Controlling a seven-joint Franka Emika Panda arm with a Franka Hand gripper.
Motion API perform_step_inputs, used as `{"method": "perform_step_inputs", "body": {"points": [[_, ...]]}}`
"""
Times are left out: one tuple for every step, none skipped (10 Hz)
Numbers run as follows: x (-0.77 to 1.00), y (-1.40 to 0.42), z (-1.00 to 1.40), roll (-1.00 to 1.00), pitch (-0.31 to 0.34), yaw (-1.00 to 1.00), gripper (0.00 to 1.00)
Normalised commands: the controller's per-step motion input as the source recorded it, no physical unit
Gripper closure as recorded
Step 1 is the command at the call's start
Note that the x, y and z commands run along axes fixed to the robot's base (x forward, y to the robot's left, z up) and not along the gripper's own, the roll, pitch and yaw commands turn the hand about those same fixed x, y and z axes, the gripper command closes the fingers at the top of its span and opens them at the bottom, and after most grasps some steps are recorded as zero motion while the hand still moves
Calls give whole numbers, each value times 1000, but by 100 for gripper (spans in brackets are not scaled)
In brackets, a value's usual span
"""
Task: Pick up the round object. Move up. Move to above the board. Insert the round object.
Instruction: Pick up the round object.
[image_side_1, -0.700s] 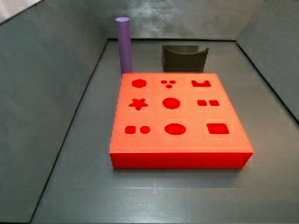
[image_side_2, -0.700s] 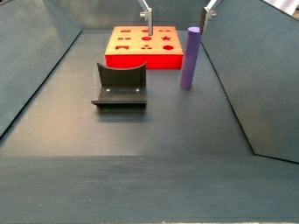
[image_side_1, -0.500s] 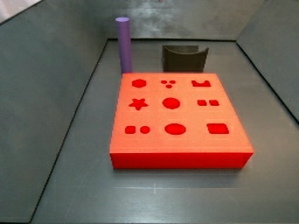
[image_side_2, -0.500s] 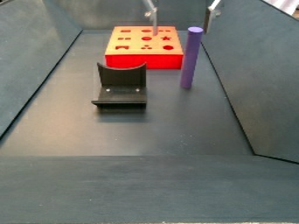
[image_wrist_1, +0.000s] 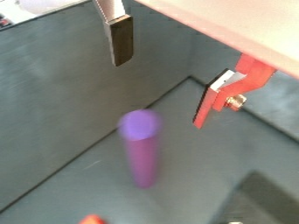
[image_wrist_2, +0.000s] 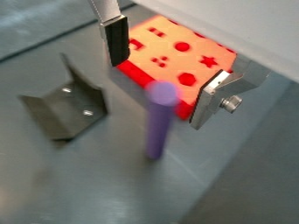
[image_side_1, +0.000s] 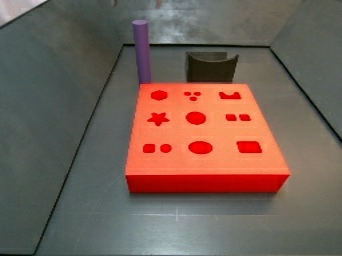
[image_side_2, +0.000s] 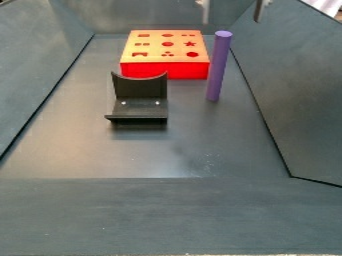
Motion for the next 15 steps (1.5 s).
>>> {"method": "perform_step_inputs", "body": {"points": [[-171, -326, -634, 46, 0, 0, 0], [97, -97, -509, 11, 14, 0, 0], [269, 0, -477, 36, 87, 0, 0], [169, -60, -454, 16, 49, 0, 0], [111, -71, -314, 0, 20, 0, 0], [0, 0, 0, 0, -31, 0, 0], [0, 0, 0, 0, 0, 0, 0], [0, 0, 0, 0, 0, 0, 100], [0, 0, 0, 0, 0, 0, 100], [0, 0, 0, 0, 0, 0, 100], [0, 0, 0, 0, 0, 0, 100], [0, 0, 0, 0, 0, 0, 100], [0, 0, 0, 0, 0, 0, 100], [0, 0, 0, 0, 0, 0, 100], [0, 0, 0, 0, 0, 0, 100]]}}
